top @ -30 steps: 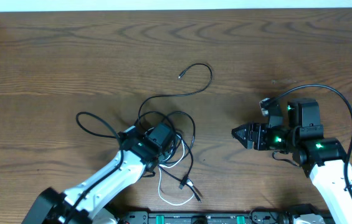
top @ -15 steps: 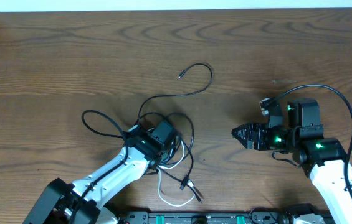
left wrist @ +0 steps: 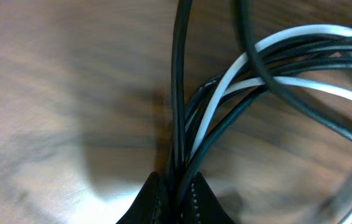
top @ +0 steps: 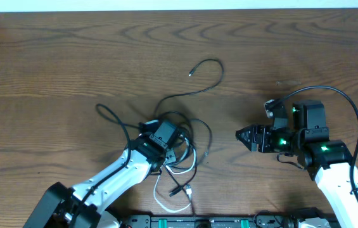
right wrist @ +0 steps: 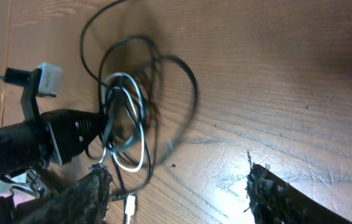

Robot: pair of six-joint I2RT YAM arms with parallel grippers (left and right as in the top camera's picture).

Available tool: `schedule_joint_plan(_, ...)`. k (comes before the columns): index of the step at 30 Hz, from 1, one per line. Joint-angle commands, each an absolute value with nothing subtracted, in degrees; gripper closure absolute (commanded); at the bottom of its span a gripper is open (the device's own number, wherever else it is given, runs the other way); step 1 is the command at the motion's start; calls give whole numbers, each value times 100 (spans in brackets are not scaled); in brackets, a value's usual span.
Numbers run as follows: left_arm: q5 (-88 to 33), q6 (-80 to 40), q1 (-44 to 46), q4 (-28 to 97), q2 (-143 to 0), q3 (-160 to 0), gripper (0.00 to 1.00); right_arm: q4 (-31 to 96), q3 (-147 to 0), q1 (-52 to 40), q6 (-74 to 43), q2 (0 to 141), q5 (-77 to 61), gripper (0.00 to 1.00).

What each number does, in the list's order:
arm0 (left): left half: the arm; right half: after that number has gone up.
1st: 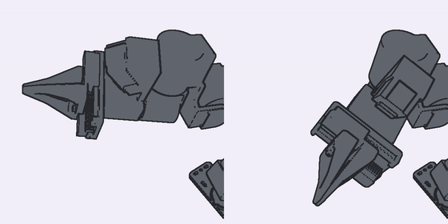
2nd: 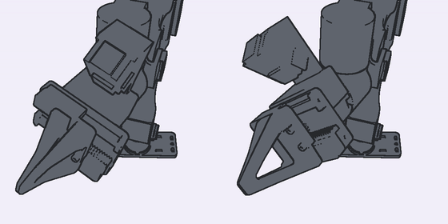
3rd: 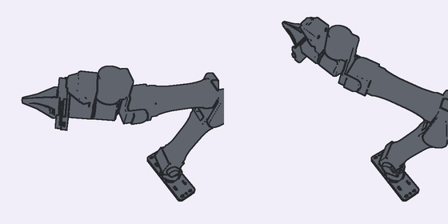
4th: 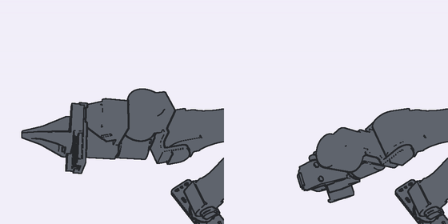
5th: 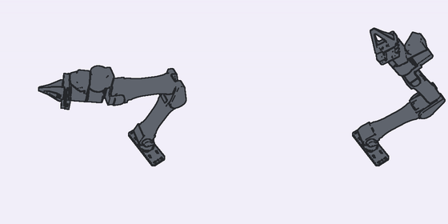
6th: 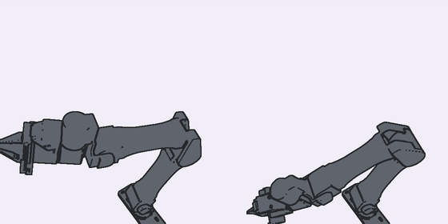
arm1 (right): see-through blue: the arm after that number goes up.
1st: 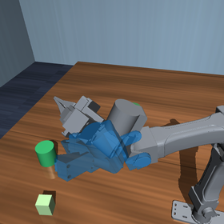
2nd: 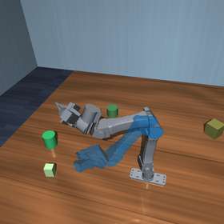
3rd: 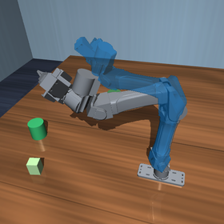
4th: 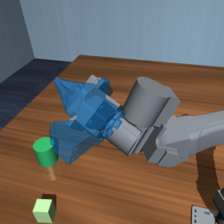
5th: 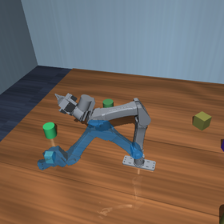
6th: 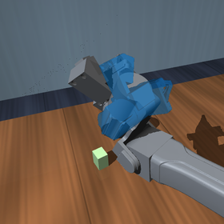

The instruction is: Untangle cables

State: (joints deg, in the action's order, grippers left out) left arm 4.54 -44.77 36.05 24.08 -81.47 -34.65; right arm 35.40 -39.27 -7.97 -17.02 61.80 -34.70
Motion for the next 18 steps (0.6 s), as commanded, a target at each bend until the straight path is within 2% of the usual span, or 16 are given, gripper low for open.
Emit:
schedule_joint_plan(1,-523,-1260,3597,2130,-7636,-3728,92,3463,-4005,-836,-1706,6184,-3544,35)
schedule_joint_plan(4,-556,-344,3597,1984,-7207,-3728,92,3345,-4005,-836,-1503,6182,-3822,38)
schedule_joint_plan(10,-825,814,3597,1697,-6420,-3728,93,3059,-4005,-836,-1297,6182,-4335,37)
schedule_joint_plan(18,-1813,1181,3597,875,-5933,-3728,93,2738,-4005,-836,-1149,6182,-5017,40)
